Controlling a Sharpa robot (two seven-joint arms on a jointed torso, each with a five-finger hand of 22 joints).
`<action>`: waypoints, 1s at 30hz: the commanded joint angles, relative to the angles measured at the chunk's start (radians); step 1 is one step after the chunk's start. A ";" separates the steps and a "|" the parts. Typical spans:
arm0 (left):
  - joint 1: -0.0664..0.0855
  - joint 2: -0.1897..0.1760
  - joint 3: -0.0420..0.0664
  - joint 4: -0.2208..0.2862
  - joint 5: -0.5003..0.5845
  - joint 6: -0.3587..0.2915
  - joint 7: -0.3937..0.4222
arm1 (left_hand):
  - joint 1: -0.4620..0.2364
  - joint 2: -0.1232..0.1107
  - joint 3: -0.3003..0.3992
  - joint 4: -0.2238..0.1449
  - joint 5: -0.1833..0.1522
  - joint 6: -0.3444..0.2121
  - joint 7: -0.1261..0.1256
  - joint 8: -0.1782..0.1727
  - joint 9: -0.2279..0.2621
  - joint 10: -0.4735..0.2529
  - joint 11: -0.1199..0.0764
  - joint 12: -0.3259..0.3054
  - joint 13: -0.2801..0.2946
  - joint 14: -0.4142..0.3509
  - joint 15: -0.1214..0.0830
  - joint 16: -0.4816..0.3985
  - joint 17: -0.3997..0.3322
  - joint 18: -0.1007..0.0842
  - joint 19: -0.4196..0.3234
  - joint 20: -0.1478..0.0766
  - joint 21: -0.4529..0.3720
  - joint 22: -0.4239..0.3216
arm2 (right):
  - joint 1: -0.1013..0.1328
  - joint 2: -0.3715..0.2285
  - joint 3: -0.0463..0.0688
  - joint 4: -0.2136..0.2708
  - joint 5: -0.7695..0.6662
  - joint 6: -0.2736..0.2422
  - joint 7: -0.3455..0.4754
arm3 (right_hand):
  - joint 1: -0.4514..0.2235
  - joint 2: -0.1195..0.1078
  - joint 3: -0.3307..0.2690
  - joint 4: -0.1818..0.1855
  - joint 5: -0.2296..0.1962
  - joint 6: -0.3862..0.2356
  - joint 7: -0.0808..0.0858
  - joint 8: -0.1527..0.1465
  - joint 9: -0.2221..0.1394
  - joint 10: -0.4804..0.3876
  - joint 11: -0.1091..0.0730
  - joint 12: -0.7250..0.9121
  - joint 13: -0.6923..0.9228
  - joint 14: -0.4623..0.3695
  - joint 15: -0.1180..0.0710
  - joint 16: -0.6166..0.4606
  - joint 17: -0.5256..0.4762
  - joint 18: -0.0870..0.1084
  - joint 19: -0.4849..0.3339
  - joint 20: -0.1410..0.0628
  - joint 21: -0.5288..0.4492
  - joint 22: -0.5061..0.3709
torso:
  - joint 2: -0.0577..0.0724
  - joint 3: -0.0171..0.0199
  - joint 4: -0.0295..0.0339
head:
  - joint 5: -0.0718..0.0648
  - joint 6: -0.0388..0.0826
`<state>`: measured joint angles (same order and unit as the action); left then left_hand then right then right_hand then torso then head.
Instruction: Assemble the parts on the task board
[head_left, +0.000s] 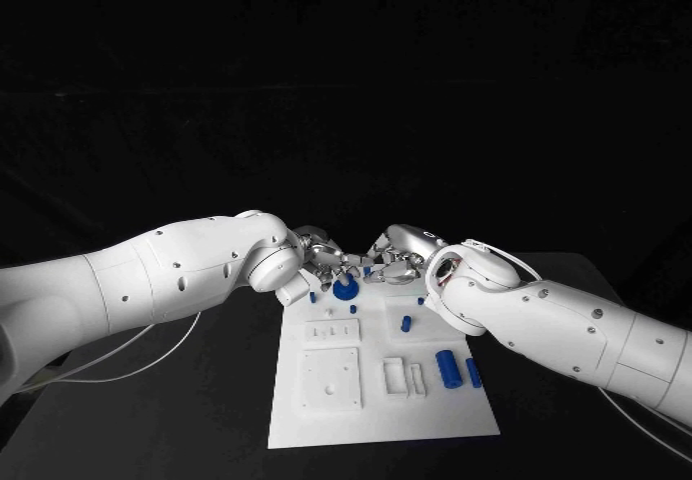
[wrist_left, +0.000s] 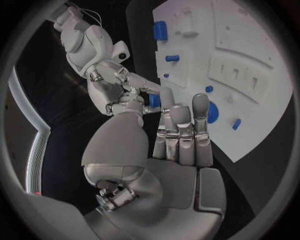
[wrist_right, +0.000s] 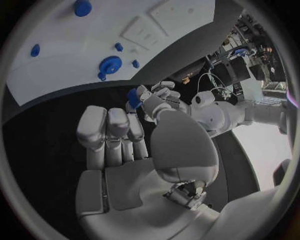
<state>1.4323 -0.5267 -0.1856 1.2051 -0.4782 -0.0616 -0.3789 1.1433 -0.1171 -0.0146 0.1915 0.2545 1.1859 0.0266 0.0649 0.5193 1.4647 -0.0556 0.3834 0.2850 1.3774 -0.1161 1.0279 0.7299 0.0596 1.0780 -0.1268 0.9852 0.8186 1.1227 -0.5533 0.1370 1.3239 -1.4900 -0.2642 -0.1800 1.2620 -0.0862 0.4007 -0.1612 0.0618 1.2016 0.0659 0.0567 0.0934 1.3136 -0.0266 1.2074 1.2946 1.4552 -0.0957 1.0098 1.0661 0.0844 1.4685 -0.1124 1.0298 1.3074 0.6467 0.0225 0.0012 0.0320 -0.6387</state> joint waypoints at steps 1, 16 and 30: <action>-0.001 0.005 0.000 -0.002 -0.013 0.011 -0.008 | 0.001 0.001 -0.003 -0.003 -0.005 -0.007 0.001 -0.002 -0.008 0.048 -0.001 -0.007 0.001 0.002 0.007 -0.006 -0.002 -0.010 0.008 -0.003 -0.008 0.007 | 0.000 0.002 0.000 0.005 -0.012 0.018 -0.005 | -0.002 -0.005 0.001 0.001 0.007 0.008 0.000 0.007 -0.002 -0.003 0.005 -0.001 -0.002 -0.002 0.008 -0.007 -0.001 -0.005 0.060 0.005 -0.004 0.131 | 0.001 0.0002 -0.0005 | -0.001 0.000; -0.010 0.017 -0.002 -0.012 -0.023 -0.003 -0.009 | 0.005 0.018 -0.004 -0.019 -0.002 -0.003 0.001 -0.001 -0.024 0.048 -0.001 -0.004 0.006 0.003 0.006 -0.002 -0.002 -0.012 0.015 -0.003 -0.027 0.035 | -0.003 0.012 -0.001 0.010 -0.011 0.026 -0.006 | -0.002 -0.003 -0.003 0.002 0.010 0.010 -0.001 0.007 -0.001 -0.004 0.005 -0.001 -0.002 -0.002 0.008 -0.007 -0.001 -0.005 0.060 0.005 -0.007 0.131 | 0.001 0.0006 0.0007 | 0.002 -0.010; -0.010 0.019 -0.003 -0.009 -0.015 -0.006 -0.005 | 0.067 0.130 -0.030 -0.125 0.066 0.000 -0.005 -0.002 -0.039 0.048 -0.005 -0.005 0.004 0.002 0.003 0.003 -0.002 -0.017 0.022 -0.006 -0.056 0.076 | -0.004 0.019 -0.001 0.006 -0.011 0.035 -0.010 | -0.002 -0.002 -0.005 0.002 0.010 0.010 -0.001 0.007 0.000 -0.005 0.004 -0.003 -0.003 -0.002 0.008 -0.008 -0.002 -0.004 0.060 0.005 -0.009 0.130 | 0.001 0.0006 0.0006 | 0.001 -0.016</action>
<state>1.4216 -0.5101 -0.1892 1.1915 -0.4971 -0.0637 -0.3928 1.2053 -0.0025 -0.0467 0.0714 0.3134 1.1856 0.0270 0.0626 0.4773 1.4646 -0.0554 0.3801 0.2895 1.3771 -0.1158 1.0254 0.7278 0.0611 1.0922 -0.1340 0.9328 0.8937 1.1199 -0.5374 0.1365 1.3298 -1.4917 -0.2477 -0.1893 1.2620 -0.0863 0.4003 -0.1615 0.0669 1.2042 0.0673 0.0603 0.0911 1.3136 -0.0266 1.2073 1.2924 1.4553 -0.0957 1.0058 1.0653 0.0843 1.4685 -0.1124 1.0236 1.3074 0.6475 0.0232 0.0016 0.0346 -0.6536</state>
